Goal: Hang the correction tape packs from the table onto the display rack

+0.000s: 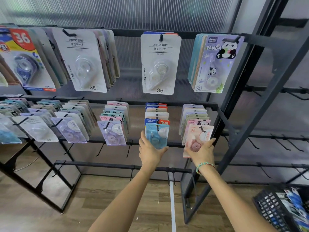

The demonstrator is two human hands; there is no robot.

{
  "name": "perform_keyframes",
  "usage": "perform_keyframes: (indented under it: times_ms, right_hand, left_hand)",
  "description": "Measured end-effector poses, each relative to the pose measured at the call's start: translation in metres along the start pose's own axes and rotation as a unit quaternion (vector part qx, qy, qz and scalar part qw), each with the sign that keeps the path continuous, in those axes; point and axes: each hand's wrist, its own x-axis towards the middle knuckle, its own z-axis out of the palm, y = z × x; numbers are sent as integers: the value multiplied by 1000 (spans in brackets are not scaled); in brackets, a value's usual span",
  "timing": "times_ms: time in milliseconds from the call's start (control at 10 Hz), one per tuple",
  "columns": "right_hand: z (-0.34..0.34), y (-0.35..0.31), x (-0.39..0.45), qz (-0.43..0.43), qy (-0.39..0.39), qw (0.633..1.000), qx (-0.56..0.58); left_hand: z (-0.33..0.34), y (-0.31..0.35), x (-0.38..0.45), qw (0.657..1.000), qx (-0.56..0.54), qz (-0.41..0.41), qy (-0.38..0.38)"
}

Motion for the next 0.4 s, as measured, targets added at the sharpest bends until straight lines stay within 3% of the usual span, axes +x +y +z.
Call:
perform_keyframes:
  times_ms: [400]
  right_hand:
    - [-29, 3, -49, -90, -6, 990, -112]
  left_hand:
    - [-31, 2, -43, 992, 103, 67, -7]
